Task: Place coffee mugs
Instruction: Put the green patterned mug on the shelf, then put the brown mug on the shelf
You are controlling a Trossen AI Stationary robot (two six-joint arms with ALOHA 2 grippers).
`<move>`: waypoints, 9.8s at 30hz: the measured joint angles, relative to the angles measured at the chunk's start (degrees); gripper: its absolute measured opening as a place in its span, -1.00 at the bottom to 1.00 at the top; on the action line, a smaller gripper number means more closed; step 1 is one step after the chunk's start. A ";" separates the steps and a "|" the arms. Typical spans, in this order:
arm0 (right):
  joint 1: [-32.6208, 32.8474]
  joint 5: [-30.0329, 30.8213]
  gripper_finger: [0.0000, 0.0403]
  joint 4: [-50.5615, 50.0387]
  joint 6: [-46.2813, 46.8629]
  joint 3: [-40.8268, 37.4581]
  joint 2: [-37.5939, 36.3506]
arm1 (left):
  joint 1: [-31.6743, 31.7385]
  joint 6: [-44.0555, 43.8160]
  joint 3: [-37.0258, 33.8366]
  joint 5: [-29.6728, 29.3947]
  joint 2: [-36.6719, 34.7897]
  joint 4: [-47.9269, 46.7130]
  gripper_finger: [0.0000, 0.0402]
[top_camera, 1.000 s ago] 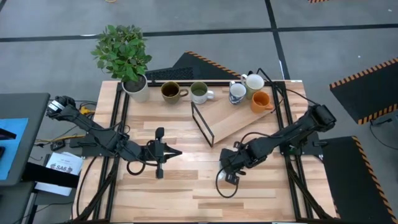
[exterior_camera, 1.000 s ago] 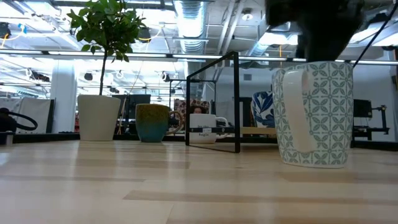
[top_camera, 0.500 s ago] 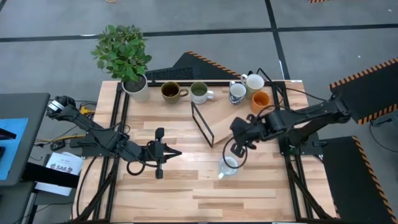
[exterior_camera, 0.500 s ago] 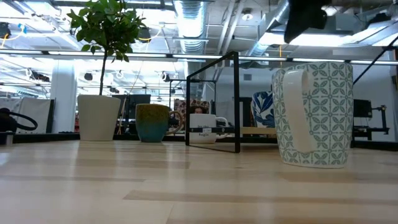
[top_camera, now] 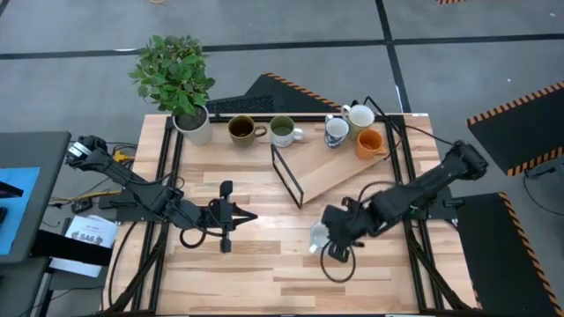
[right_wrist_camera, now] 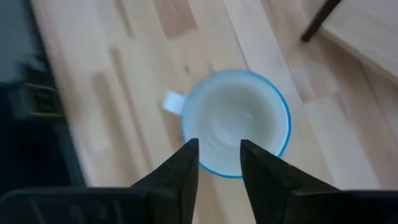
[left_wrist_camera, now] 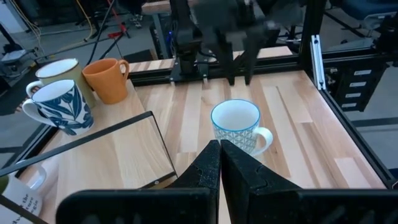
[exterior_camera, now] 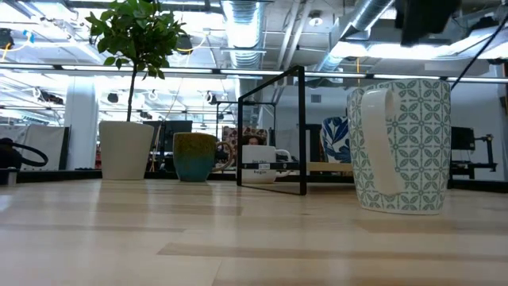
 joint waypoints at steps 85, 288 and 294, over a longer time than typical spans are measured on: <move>-43.24 11.33 -0.81 -10.82 -8.08 -14.77 -20.75 | 0.07 1.08 0.02 -0.22 0.00 -0.38 -1.00; -7.65 15.96 -0.37 68.13 -46.24 -39.85 -34.22 | 44.48 4.67 71.77 34.95 48.14 -53.45 -0.91; -6.27 15.97 -0.37 68.24 -47.52 -39.85 -35.62 | 45.45 5.27 74.66 35.65 54.45 -56.28 -0.91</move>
